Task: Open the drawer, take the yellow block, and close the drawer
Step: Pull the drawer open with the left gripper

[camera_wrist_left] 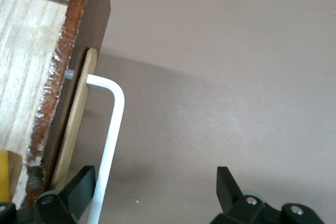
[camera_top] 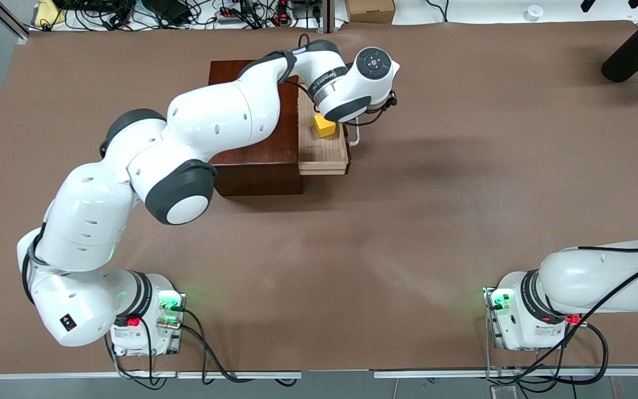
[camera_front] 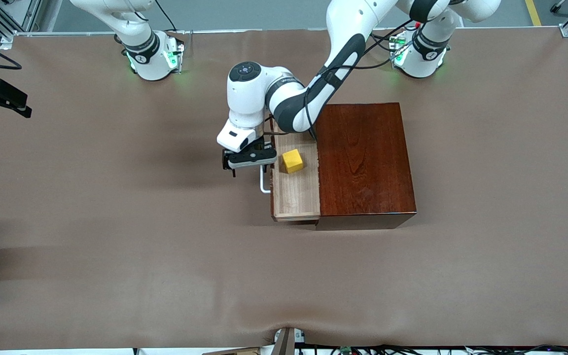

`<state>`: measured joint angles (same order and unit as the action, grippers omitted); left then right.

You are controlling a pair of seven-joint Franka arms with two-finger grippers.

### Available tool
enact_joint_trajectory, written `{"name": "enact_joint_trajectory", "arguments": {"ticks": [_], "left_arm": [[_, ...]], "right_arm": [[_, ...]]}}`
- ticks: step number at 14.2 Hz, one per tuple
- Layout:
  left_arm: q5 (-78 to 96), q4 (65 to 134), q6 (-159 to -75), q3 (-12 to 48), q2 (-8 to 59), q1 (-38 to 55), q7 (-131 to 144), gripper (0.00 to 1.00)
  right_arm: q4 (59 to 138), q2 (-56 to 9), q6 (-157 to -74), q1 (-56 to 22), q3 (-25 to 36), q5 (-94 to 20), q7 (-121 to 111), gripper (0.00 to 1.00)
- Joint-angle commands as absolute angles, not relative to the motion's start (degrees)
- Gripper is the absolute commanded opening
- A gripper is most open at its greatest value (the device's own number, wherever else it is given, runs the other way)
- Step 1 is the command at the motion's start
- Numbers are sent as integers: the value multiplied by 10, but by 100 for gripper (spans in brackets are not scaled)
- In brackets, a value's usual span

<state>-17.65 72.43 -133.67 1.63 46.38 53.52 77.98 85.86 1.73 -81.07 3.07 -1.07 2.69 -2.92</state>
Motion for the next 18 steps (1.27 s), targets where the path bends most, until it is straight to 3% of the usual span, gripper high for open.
{"name": "enact_joint_trajectory", "arguments": {"ticks": [1, 8, 18], "left_arm": [[-167, 694, -1401, 18, 498, 540, 798, 100], [-164, 673, -1402, 25, 506, 544, 801, 100], [-166, 685, -1368, 15, 458, 530, 798, 100]], "right_arm": [[841, 10, -802, 39, -16, 32, -31, 100], [841, 9, -802, 38, -11, 32, -31, 100], [839, -4, -802, 38, -11, 33, -29, 100]]}}
